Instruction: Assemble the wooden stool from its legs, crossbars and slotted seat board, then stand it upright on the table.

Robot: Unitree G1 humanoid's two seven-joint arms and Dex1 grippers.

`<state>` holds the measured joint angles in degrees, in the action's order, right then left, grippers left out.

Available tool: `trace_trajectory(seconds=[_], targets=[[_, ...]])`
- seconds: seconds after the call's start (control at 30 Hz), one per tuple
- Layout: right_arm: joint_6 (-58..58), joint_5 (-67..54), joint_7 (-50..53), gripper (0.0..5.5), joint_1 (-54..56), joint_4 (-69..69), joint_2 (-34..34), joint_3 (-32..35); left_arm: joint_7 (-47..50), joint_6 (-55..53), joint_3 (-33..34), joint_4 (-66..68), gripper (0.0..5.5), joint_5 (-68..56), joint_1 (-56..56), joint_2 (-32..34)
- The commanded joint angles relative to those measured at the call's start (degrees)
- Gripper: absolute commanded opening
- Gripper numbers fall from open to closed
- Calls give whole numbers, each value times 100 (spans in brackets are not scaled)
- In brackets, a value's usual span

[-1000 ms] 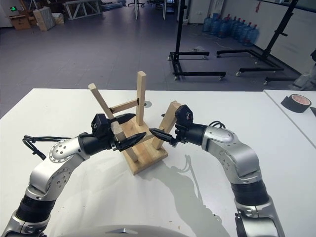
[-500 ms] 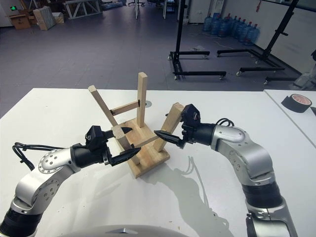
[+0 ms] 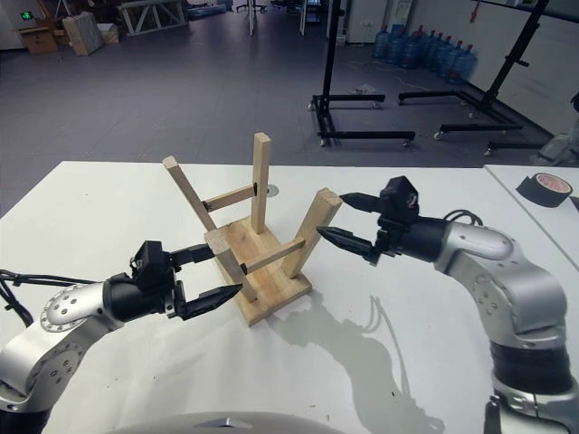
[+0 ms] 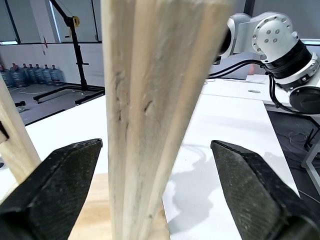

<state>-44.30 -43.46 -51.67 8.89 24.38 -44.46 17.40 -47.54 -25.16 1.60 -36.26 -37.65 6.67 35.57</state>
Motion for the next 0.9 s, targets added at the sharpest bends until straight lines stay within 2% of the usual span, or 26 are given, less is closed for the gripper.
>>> trace_trajectory(seconds=[0.03,0.1,0.2,0.3,0.57,0.73,0.9], targets=[[-207,-450,-274,433,-613,-12,-148,470,-188,-85,406,-24,397,-207,229,290],[-160,-409,-508,433,-1157,110,-231,386,-295,-97,375,262,397,-226,92,284],[109,13,-639,433,-1804,563,-232,-366,-374,-41,-240,935,397,201,-418,88],[409,393,-586,433,-2030,796,-130,-986,-530,-39,-364,1267,397,190,-709,10],[1471,2056,240,433,-1258,409,748,-2829,-1234,-463,-891,1369,397,-5,-1168,115],[2049,2665,607,433,-1016,-39,1240,-3311,-1427,-648,-1263,1614,397,116,-1689,-7],[2049,2774,914,433,-1214,-12,1533,-3428,-1441,-825,-1323,1653,397,-66,-1855,-226]])
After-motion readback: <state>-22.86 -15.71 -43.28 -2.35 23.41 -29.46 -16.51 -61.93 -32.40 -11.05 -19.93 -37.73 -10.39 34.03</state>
